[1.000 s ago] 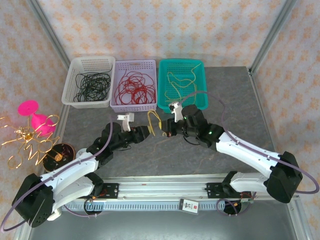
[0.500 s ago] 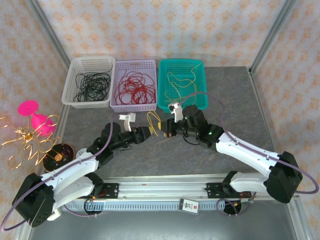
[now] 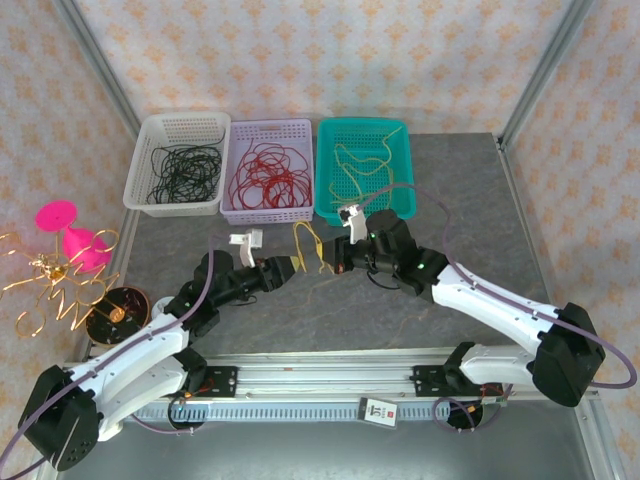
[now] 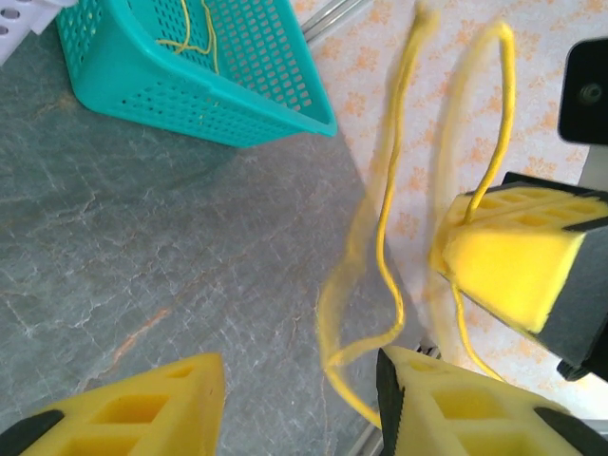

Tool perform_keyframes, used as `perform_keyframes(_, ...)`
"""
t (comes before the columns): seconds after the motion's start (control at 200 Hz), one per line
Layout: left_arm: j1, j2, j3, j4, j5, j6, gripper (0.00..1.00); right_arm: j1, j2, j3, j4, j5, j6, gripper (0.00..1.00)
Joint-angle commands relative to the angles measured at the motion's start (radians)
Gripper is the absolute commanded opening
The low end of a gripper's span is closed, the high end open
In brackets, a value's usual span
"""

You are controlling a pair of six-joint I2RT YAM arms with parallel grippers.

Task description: Untangle the cables

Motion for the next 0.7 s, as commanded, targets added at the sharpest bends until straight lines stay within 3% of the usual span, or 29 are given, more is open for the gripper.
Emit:
perform_keyframes(0.0, 0.007, -0.008, -0.012, 0.059, 0.037, -0.031, 0.46, -0.006, 0.004, -0.006, 0.043, -0.020, 0.008, 0.00)
perform_keyframes(0.15, 0.007, -0.010, -0.010, 0.054, 0.032, -0.020, 0.46, -0.007, 0.003, -0.008, 0.053, -0.027, 0.014, 0.00)
perform_keyframes(0.696, 0.013, 0.137, 0.018, 0.278, 0.096, -0.053, 0.50, -0.008, 0.029, -0.010, 0.067, -0.060, 0.025, 0.00)
